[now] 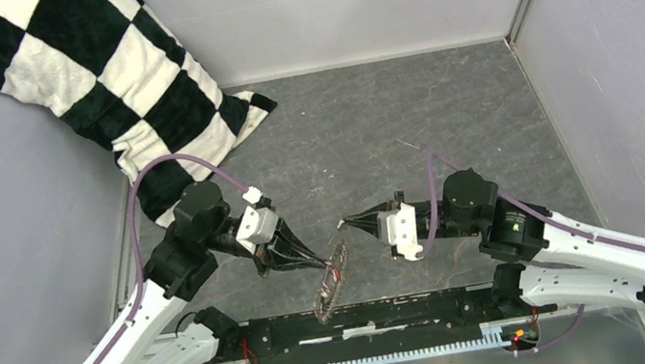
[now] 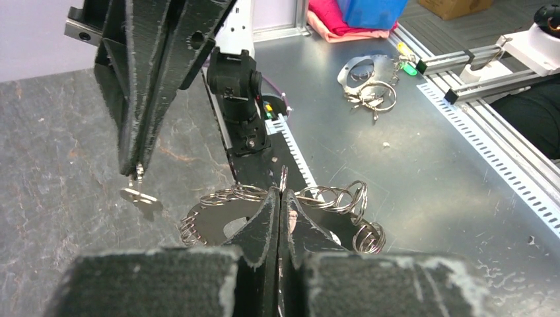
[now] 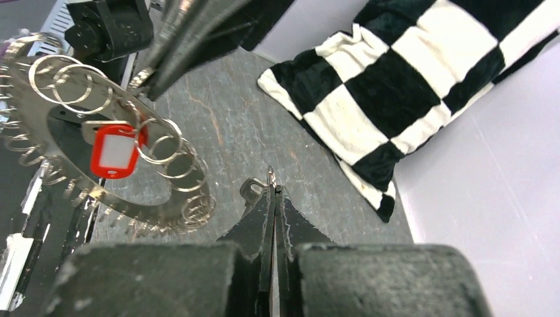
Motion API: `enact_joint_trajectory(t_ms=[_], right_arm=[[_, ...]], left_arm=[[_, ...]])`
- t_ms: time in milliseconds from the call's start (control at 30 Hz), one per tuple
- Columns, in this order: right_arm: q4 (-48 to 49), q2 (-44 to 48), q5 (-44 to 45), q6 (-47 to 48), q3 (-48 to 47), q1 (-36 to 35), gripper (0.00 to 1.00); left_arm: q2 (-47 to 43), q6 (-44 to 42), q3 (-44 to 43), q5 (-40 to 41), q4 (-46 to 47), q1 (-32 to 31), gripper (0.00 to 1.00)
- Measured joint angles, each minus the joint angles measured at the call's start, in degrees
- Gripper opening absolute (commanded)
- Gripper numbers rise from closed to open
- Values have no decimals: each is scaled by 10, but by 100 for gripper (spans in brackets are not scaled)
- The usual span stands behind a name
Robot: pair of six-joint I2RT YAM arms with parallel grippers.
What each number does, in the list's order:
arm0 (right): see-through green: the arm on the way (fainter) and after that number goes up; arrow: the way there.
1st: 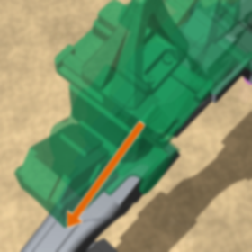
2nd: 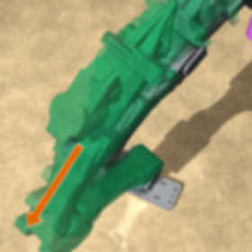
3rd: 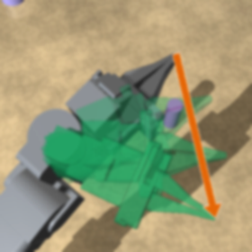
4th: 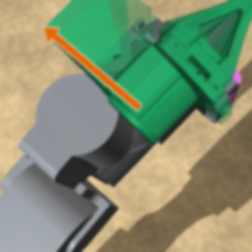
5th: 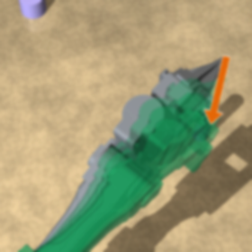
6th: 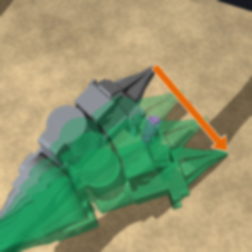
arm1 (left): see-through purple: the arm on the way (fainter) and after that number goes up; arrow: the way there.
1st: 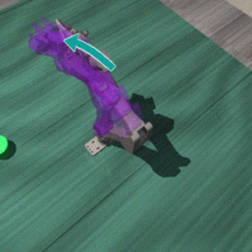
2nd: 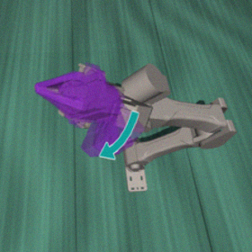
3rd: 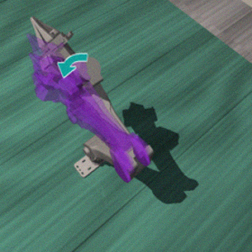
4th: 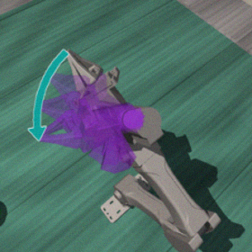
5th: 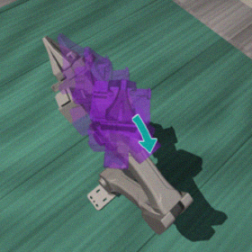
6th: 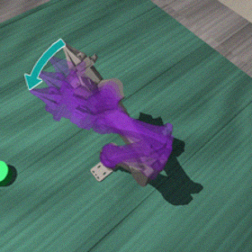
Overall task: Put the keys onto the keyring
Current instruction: Pick up the key from the center of the board, then insert the key onto the keyring.
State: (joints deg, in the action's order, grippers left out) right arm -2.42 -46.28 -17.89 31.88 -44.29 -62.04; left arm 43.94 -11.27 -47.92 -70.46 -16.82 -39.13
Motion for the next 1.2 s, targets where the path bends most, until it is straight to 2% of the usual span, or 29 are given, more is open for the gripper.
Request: enact_joint_trajectory(t_ms=[200,500,767,1200], right_arm=[[-50,-3,25,35,-38,-45,1],[-103,17,70,66,-44,-84,1],[-122,54,101,84,-59,-85,0],[-163,77,134,91,-108,-85,0]], left_arm=[[-1,65,0,-3,72,0,2],[29,174,-2,0,170,0,2],[33,221,-1,24,185,2,2],[45,222,7,28,181,11,2]])
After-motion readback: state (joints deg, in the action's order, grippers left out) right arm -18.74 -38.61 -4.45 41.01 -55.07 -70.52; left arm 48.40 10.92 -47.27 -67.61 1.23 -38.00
